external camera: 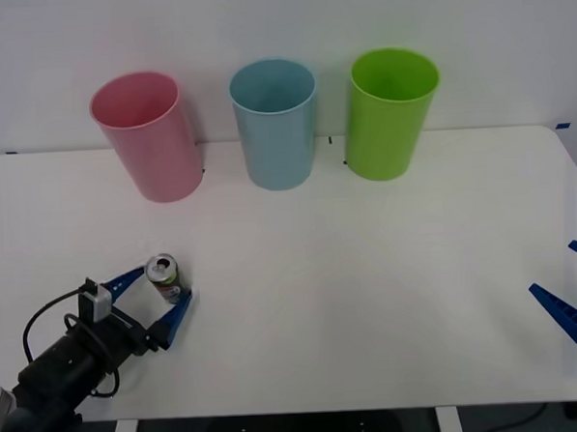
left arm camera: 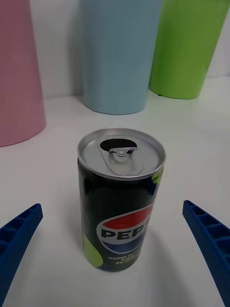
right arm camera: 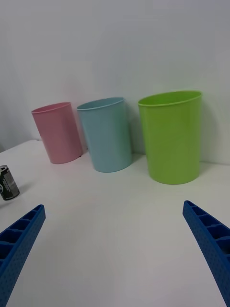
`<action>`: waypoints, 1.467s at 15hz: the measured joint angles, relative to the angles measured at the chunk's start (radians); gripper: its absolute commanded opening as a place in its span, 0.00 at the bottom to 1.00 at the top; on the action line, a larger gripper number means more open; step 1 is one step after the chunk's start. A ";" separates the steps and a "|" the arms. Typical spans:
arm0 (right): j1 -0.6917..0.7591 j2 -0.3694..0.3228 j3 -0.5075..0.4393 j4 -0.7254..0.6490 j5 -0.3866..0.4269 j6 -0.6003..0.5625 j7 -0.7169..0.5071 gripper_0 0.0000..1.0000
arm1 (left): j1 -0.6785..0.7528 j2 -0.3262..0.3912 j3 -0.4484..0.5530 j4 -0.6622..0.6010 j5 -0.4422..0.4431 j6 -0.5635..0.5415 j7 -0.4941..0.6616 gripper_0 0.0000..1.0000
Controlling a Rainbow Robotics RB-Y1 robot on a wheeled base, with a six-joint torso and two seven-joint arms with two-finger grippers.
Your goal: Grasp the object on the table and drop it into the matching bin: aluminum can to the light blue bin, PET bottle to the pink bin.
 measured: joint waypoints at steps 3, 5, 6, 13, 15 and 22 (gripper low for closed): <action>0.000 0.000 0.000 0.000 0.000 0.000 0.000 1.00 | -0.038 0.000 -0.008 0.034 -0.001 0.008 -0.008 1.00; 0.000 0.000 0.000 0.000 0.000 0.000 0.000 1.00 | -0.050 0.000 -0.024 0.036 -0.002 0.033 -0.010 1.00; 0.000 0.000 0.000 0.000 0.000 0.000 0.000 1.00 | -0.055 0.000 -0.033 0.035 -0.002 0.046 -0.010 1.00; 0.000 0.000 0.000 0.000 0.000 0.000 0.000 1.00 | -0.070 0.000 -0.069 0.036 -0.004 0.082 -0.010 1.00; 0.000 0.000 0.000 0.000 0.000 0.000 0.000 1.00 | -0.070 0.000 -0.071 0.036 -0.006 0.085 -0.010 1.00; 0.000 0.000 0.000 0.000 0.000 0.000 0.000 1.00 | -0.070 0.001 -0.069 0.036 -0.007 0.089 -0.021 0.00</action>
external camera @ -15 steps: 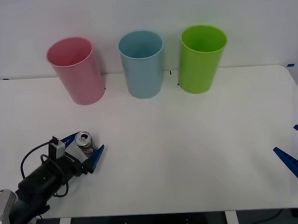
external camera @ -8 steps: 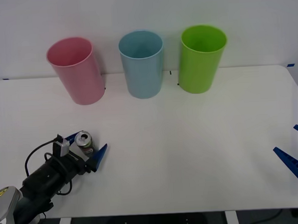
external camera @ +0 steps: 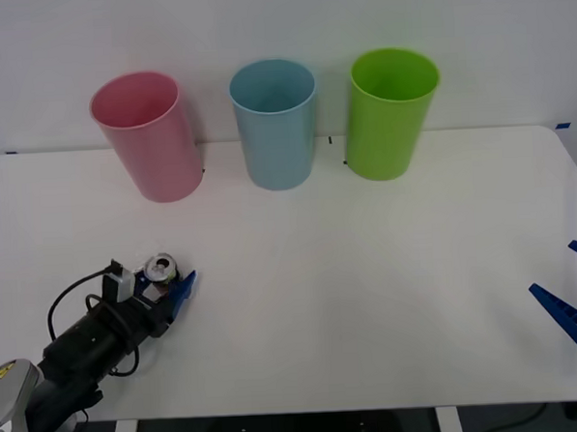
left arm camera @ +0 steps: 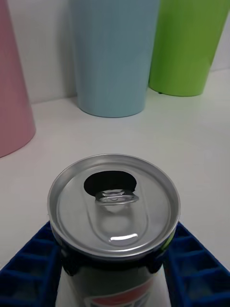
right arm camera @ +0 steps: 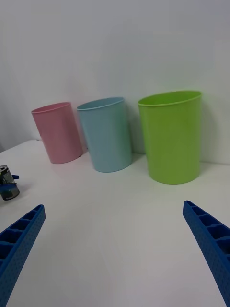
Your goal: Grasp the object on the table and drop it into the matching bin: aluminum can to the light blue bin, PET bottle to the pink bin.
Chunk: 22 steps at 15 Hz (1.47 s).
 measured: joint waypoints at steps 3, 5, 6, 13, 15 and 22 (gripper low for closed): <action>0.000 0.000 0.000 0.000 0.000 0.000 0.000 1.00 | 0.000 0.000 0.008 0.000 0.000 0.000 0.000 0.00; 0.000 0.000 0.000 0.000 0.000 0.000 0.000 1.00 | 0.000 0.000 0.014 0.000 0.000 0.000 0.001 0.00; 0.000 0.000 0.000 0.000 0.000 0.000 0.000 1.00 | 0.000 0.000 0.016 0.000 0.000 0.000 0.002 0.00; 0.000 0.000 0.000 0.000 0.000 0.000 0.000 1.00 | -0.033 0.000 0.008 -0.011 0.006 -0.037 0.012 0.00; 0.000 0.000 0.000 0.000 0.000 0.000 0.000 1.00 | -0.041 0.000 -0.006 -0.034 0.029 -0.039 0.019 0.00; 0.000 0.000 0.000 0.000 0.000 0.000 0.000 1.00 | -0.048 0.000 -0.041 -0.192 0.156 0.062 0.076 0.00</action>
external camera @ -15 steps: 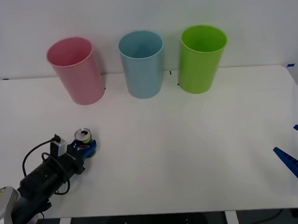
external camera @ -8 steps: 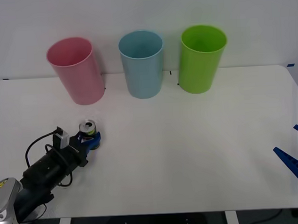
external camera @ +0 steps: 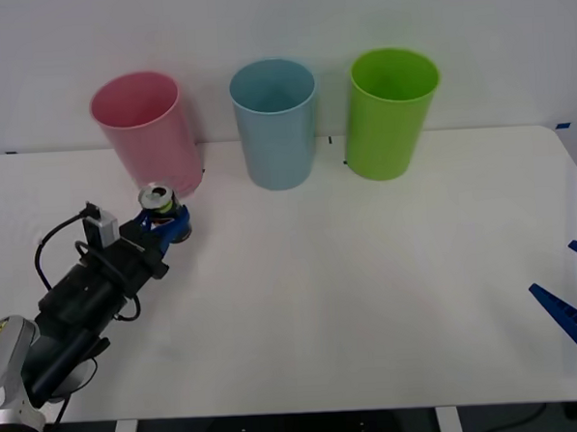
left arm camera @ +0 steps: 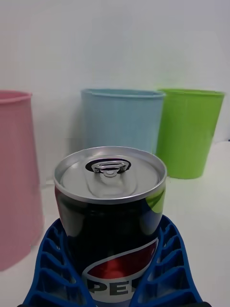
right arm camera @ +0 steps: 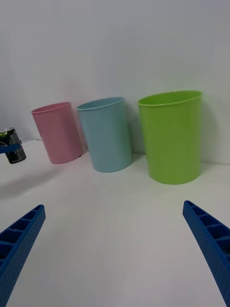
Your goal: Grasp the object on the table and drop it into the matching bin: aluminum can to the light blue bin, PET bottle to the pink bin.
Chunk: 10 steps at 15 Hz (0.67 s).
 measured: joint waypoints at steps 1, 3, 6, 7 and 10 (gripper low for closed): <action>0.000 0.000 0.000 0.000 0.000 0.000 0.000 1.00 | -0.002 0.000 -0.010 -0.024 0.010 0.022 0.010 0.00; 0.000 0.000 0.000 0.000 0.000 0.000 0.000 1.00 | -0.014 0.000 -0.030 -0.060 0.025 0.055 0.046 0.00; 0.000 0.000 0.000 0.000 0.000 0.000 0.000 1.00 | -0.060 0.016 -0.044 -0.095 -0.001 0.059 0.161 0.00; 0.000 0.000 0.000 0.000 0.000 0.000 0.000 1.00 | -0.083 0.026 -0.054 -0.097 -0.003 0.062 0.200 0.00; 0.000 0.000 0.000 0.000 0.000 0.000 0.000 1.00 | -0.155 0.043 -0.070 -0.098 -0.014 0.084 0.296 0.00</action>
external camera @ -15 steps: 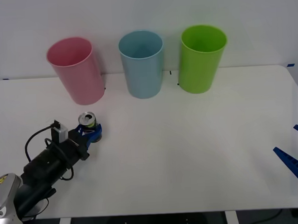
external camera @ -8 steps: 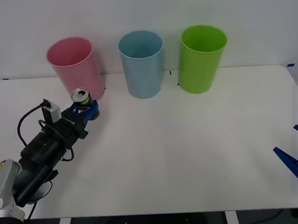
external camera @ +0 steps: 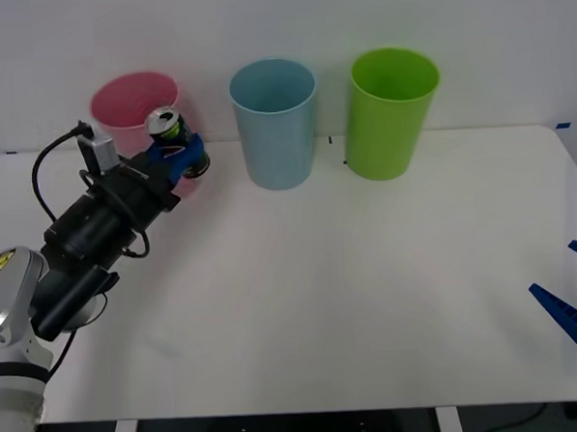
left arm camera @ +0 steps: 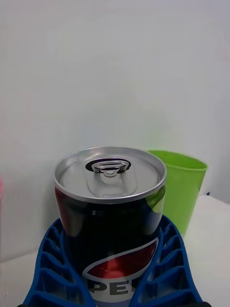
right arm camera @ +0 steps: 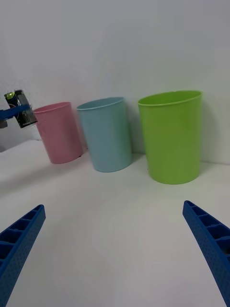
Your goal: Grasp the object on the table and drop it into the matching bin: aluminum can to the light blue bin, PET bottle to the pink bin.
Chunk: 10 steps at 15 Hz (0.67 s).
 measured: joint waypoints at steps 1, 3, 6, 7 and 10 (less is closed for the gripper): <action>0.000 0.000 0.000 0.000 0.000 0.000 0.000 1.00 | -0.024 0.002 0.000 0.000 -0.011 0.008 0.033 0.00; 0.000 0.000 0.000 0.000 0.000 0.000 0.000 1.00 | -0.065 0.003 0.000 0.000 -0.030 0.024 0.087 0.00; 0.000 0.000 0.000 0.000 0.000 0.000 0.000 1.00 | -0.141 0.003 -0.005 0.001 -0.073 0.064 0.189 0.00; 0.000 0.000 0.000 0.000 0.000 0.000 0.000 1.00 | -0.165 0.003 -0.016 0.001 -0.088 0.097 0.224 0.00; 0.000 0.000 0.000 0.000 0.000 0.000 0.000 1.00 | -0.252 0.003 -0.074 0.026 -0.119 0.206 0.298 0.00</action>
